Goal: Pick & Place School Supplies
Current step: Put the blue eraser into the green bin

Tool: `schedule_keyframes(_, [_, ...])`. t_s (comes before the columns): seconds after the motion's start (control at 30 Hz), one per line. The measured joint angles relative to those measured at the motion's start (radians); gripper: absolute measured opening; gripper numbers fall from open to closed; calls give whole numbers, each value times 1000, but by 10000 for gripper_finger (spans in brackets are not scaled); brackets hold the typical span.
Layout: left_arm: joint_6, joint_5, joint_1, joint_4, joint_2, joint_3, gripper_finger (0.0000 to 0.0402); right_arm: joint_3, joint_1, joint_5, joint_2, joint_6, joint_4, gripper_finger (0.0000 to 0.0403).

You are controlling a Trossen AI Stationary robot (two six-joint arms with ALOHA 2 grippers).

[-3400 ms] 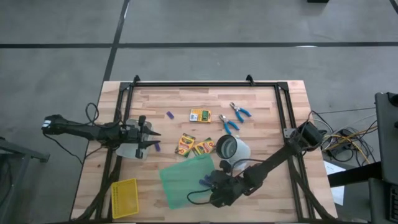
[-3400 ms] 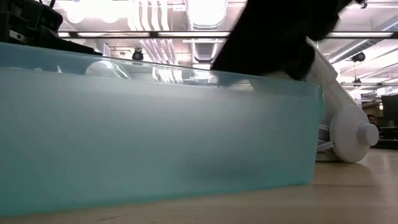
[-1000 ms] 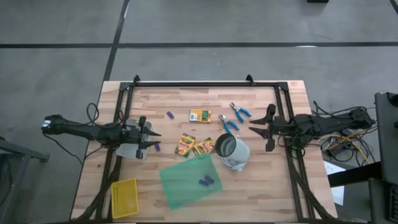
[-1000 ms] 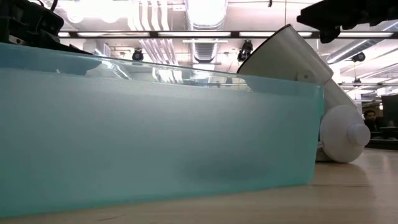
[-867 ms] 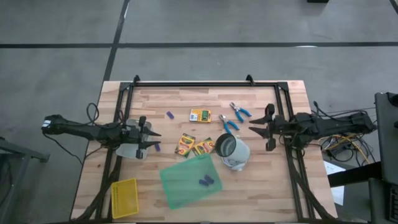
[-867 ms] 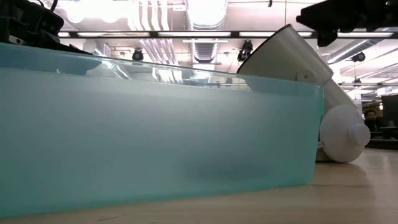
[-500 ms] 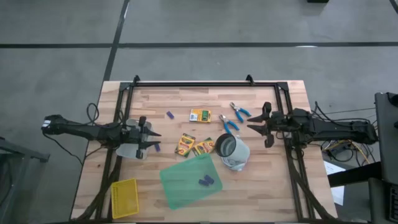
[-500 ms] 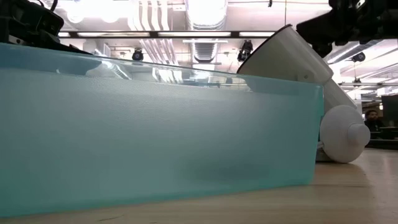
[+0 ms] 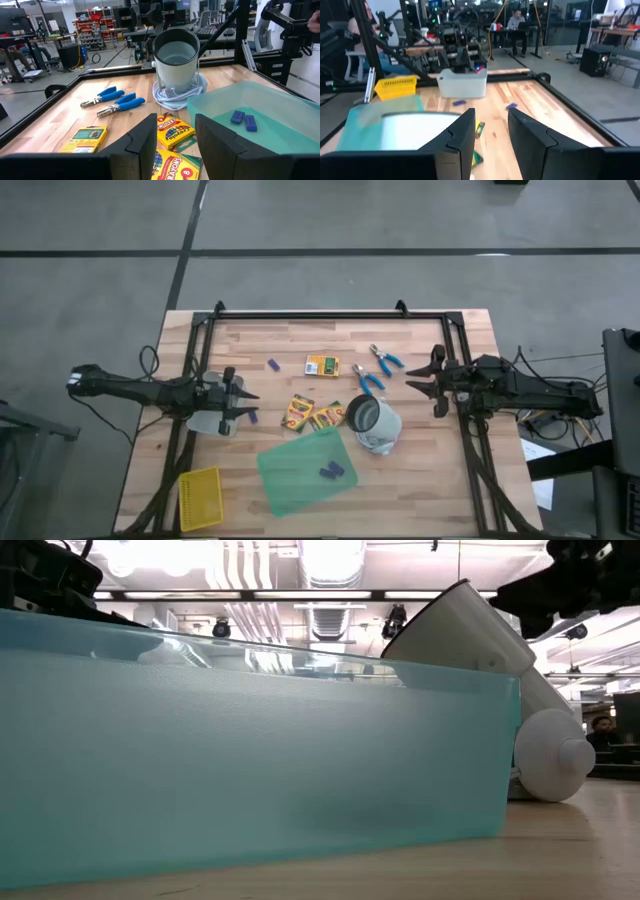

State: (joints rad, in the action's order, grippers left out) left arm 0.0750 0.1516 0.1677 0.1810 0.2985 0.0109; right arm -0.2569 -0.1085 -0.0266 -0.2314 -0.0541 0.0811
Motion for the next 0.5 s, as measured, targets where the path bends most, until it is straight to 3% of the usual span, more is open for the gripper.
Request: schedule_keyframes(0.5, [0,0,0,0,0,0,139,-1,0,28,189,-14,136,114])
